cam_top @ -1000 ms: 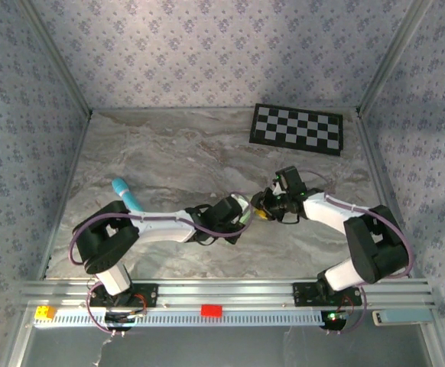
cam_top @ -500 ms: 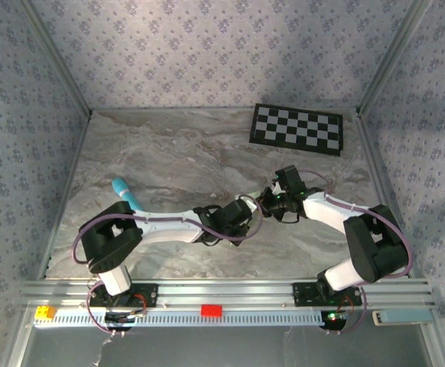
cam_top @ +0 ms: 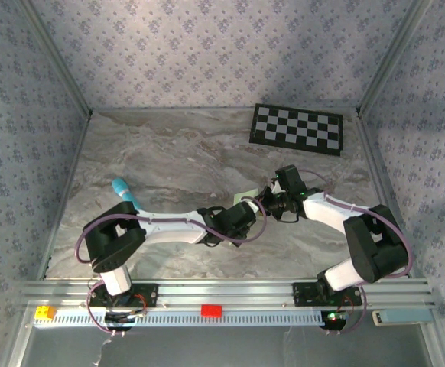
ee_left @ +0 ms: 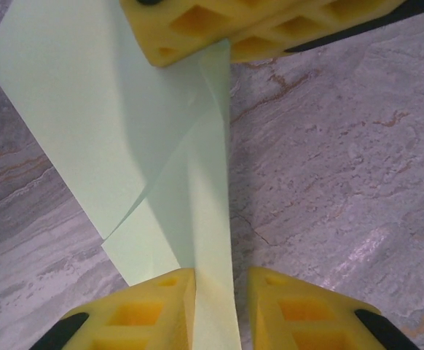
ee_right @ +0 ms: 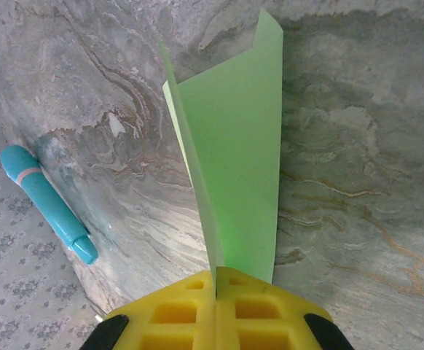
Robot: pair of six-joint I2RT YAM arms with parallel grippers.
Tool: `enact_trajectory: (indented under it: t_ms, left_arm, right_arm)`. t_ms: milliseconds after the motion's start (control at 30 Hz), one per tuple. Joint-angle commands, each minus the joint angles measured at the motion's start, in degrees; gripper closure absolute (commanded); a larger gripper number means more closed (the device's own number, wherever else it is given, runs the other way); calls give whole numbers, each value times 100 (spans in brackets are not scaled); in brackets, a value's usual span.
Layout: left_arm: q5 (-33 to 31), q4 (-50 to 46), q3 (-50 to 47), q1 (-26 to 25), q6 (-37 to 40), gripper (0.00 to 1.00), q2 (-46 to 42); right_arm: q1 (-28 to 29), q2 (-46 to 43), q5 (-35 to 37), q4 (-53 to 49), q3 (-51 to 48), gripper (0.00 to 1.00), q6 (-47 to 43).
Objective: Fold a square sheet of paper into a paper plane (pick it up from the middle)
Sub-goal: Fold the wing for the fifth time at the center of the table.
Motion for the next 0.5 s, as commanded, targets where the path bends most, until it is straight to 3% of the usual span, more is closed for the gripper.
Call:
enact_trajectory:
  t_ms: [0,467]
  left_arm:
    - [-109,-152,152,-58,80,75,136]
    - [-295,-132,96,-97,28,94,99]
  right_arm:
    - [-32,14,-121,101,-93,99,127]
    - [-50,17,-134,132,-125,99,153]
